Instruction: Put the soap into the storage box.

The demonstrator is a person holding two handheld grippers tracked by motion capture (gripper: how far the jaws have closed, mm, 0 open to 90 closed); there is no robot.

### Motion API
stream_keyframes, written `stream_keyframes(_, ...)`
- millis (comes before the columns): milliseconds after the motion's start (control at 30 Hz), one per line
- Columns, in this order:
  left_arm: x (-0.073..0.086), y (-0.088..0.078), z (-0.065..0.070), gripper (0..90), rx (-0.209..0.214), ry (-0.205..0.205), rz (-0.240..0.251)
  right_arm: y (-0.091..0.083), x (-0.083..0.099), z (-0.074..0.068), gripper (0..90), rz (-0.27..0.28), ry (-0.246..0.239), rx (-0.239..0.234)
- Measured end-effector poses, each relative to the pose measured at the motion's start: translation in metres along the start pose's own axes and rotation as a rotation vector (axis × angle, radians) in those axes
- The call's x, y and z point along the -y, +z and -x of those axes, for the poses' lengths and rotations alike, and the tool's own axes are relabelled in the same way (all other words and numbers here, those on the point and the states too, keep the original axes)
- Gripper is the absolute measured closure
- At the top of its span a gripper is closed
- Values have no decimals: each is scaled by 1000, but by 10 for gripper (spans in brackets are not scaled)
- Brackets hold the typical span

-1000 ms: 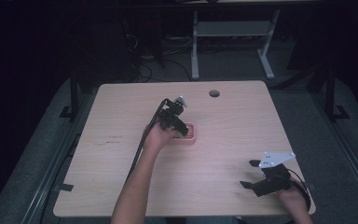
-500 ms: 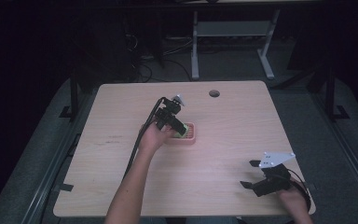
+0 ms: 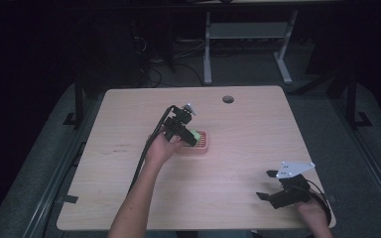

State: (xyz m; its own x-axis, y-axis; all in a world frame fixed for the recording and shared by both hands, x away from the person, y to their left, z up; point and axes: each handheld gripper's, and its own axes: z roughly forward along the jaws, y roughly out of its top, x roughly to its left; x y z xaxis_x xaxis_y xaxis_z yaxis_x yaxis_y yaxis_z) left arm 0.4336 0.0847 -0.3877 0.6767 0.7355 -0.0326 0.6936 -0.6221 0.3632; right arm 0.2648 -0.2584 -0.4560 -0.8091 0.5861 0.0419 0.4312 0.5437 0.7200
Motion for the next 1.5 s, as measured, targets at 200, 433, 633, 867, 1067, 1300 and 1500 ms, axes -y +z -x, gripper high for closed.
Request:
stream_keyframes(200,8,-2,3,212,11,3,4,1,0,0,138,-2,4,1)
stream_keyframes(433,18,-9,4,212,24,6,25,1,1,1,138,5,10,3)
stream_keyframes(633,25,-12,7,212,32,20,25,1,2,2,138,-2,6,5)
stream_keyframes(867,36,-16,9,213,27,35,32,2,2,1,138,-7,10,4)
stream_keyframes(1067,45,-22,9,213,34,40,44,3,1,1,138,-12,10,6)
stream_keyframes(1300,59,-23,7,218,41,42,35,4,2,0,137,-19,11,7)
stream_keyframes(1500,70,-24,6,218,45,35,39,5,2,1,138,-22,12,6)
